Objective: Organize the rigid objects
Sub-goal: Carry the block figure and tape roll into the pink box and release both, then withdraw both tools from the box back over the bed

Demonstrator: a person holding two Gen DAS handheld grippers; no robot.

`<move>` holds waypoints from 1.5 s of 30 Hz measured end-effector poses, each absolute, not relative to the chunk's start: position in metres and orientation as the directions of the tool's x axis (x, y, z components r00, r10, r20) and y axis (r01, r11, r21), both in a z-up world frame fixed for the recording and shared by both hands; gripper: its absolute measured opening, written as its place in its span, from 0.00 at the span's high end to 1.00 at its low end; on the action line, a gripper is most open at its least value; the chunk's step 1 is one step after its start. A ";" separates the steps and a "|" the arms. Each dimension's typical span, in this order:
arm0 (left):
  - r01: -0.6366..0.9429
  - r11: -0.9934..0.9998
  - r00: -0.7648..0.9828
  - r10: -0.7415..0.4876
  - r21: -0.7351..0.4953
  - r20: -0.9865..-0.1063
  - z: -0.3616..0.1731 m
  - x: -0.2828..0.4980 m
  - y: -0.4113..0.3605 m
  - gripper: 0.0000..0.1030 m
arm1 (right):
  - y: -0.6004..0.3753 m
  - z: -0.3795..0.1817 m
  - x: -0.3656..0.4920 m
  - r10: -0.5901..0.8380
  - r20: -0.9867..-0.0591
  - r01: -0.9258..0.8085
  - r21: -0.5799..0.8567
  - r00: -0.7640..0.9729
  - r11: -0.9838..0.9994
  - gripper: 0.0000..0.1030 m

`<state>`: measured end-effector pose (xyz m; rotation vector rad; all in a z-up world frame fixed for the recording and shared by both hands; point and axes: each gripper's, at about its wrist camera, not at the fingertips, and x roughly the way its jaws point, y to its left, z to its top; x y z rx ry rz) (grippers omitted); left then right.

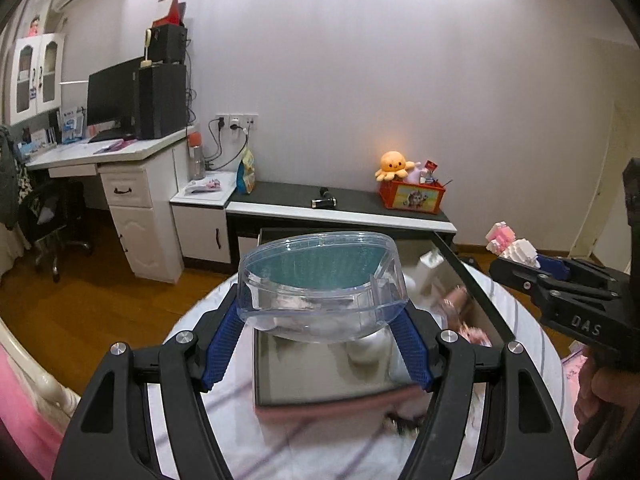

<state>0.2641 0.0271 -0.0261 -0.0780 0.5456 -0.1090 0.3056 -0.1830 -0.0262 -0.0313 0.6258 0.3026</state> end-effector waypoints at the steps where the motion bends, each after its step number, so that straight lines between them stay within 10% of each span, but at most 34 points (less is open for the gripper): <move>1: 0.084 0.991 0.847 -0.125 -0.102 -0.516 -0.025 0.271 0.027 0.31 | -0.181 -0.026 0.316 0.264 -0.589 -0.286 0.058 0.764 0.956 0.56; 22: 0.108 0.989 0.740 -0.145 -0.096 -0.657 -0.079 0.367 0.004 0.26 | -0.181 -0.090 0.408 0.242 -0.724 -0.246 0.102 0.646 0.964 0.56; 26: 0.089 0.991 0.749 -0.131 -0.097 -0.649 -0.080 0.365 0.008 0.00 | -0.183 -0.087 0.402 0.249 -0.702 -0.241 0.113 0.668 0.964 0.16; 32: 0.066 0.991 0.778 -0.122 -0.113 -0.616 -0.066 0.344 0.019 0.00 | -0.195 -0.072 0.382 0.253 -0.658 -0.210 0.145 0.709 0.967 0.00; 45: 0.071 0.984 0.822 -0.149 -0.161 -0.550 -0.044 0.266 0.045 0.00 | -0.212 -0.045 0.294 0.242 -0.562 -0.154 0.200 0.791 0.968 0.00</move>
